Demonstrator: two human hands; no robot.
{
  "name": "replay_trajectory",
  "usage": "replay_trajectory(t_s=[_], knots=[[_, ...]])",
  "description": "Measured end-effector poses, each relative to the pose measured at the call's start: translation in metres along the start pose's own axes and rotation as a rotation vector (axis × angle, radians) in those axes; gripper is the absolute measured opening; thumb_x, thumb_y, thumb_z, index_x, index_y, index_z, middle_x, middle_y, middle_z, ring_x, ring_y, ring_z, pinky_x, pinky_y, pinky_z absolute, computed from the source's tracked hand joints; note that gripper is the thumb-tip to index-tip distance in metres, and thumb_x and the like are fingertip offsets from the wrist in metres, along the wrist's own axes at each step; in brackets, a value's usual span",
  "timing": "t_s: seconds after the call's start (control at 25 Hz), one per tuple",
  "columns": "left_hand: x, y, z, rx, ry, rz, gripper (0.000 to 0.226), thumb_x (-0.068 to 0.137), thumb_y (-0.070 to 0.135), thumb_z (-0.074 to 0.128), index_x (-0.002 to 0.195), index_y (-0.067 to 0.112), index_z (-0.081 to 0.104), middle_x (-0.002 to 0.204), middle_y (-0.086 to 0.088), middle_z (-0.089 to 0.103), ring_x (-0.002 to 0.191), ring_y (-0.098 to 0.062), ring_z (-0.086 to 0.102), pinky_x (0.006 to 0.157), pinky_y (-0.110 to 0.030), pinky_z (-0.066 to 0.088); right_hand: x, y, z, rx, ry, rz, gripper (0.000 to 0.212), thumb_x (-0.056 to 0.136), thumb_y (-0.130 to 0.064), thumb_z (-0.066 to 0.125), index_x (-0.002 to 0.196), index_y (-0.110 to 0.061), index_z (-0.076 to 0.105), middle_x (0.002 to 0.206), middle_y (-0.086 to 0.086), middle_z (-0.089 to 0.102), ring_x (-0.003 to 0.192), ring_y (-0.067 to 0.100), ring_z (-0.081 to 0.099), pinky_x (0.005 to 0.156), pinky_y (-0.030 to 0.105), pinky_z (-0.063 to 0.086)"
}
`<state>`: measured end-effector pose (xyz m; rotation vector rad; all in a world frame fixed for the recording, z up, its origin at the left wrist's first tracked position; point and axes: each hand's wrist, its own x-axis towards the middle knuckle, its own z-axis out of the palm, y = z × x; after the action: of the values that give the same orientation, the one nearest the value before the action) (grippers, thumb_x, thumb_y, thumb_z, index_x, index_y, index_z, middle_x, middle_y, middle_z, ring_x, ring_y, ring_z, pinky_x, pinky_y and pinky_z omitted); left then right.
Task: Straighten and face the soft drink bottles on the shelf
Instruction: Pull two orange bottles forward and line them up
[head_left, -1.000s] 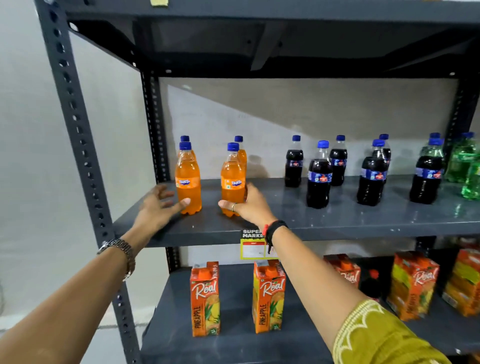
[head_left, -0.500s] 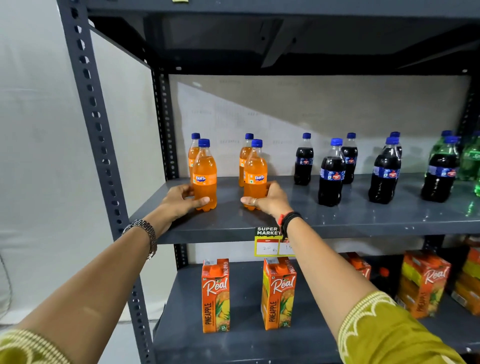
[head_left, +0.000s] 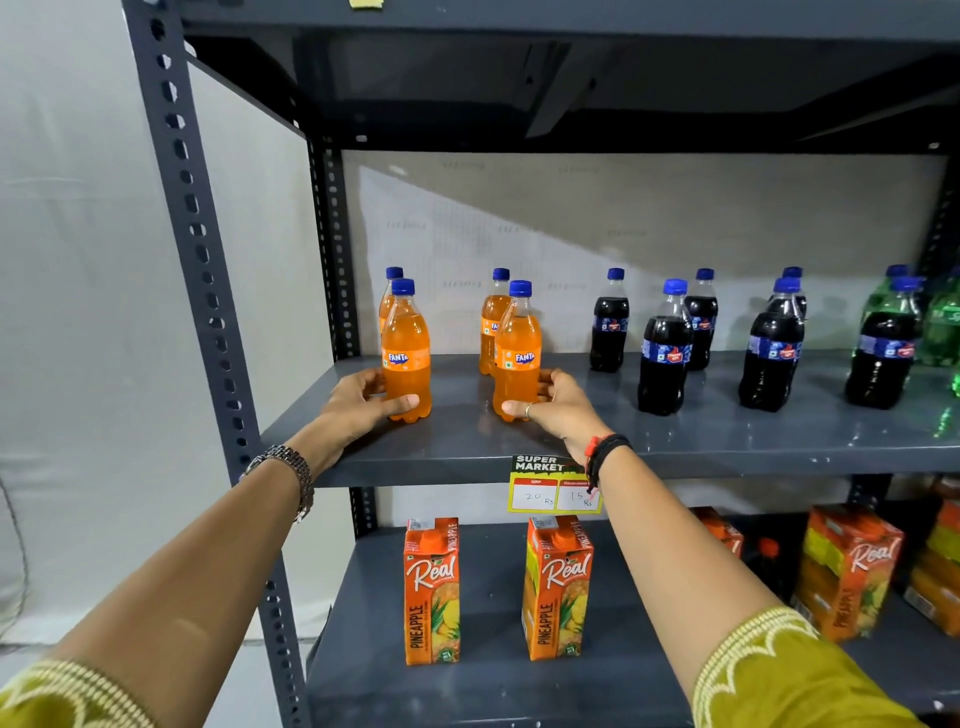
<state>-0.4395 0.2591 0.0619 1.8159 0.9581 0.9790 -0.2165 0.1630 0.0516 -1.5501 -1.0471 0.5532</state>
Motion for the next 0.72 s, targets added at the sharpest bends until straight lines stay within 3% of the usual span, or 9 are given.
replay_trajectory(t_s=[0.28, 0.72], knots=[[0.0002, -0.0064, -0.0087, -0.059, 0.044, -0.032, 0.065, 0.075, 0.022, 0.074, 0.133, 0.013, 0.046, 0.136, -0.007, 0.053, 0.122, -0.024, 0.051, 0.106, -0.045, 0.038, 0.0026, -0.0001, 0.0019, -0.031, 0.04, 0.005, 0.071, 0.063, -0.023, 0.085, 0.122, -0.012, 0.047, 0.127, 0.01, 0.059, 0.116, 0.026, 0.056, 0.103, 0.045, 0.045], [0.0046, -0.0084, -0.0057, -0.019, 0.067, -0.049, 0.066, 0.08, 0.02, 0.069, 0.138, 0.012, 0.04, 0.141, -0.008, 0.047, 0.127, -0.025, 0.045, 0.109, -0.043, 0.034, 0.0018, -0.0031, 0.002, -0.055, 0.031, 0.015, 0.071, 0.061, -0.024, 0.085, 0.12, -0.011, 0.049, 0.125, 0.01, 0.061, 0.114, 0.026, 0.058, 0.102, 0.045, 0.046]])
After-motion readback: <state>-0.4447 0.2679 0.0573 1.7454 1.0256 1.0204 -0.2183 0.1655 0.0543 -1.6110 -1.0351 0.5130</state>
